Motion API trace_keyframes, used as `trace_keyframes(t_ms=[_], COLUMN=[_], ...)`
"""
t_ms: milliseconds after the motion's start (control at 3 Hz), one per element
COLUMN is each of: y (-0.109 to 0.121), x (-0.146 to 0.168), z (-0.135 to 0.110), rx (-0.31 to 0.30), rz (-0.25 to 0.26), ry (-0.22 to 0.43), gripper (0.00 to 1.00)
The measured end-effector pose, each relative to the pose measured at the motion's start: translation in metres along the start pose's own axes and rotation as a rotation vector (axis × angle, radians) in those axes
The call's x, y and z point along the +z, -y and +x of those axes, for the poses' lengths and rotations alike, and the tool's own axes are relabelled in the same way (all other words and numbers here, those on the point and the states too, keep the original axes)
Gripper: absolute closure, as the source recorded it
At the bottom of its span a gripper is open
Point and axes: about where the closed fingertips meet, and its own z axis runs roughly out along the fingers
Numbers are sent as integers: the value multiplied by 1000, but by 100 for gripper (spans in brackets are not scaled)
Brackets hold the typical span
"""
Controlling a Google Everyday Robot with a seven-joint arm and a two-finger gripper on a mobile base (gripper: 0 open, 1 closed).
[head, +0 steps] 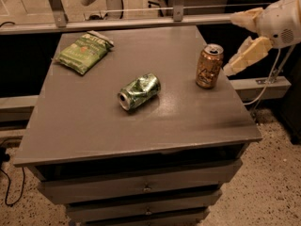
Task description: Knock green can over
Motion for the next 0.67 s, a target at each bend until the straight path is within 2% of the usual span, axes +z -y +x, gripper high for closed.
trace_keyframes(t_ms=[333,667], y=[10,11], x=[-31,-33], z=[16,17], rx=[21,22], rz=[67,72], ry=[-10,-11], gripper=[0,0])
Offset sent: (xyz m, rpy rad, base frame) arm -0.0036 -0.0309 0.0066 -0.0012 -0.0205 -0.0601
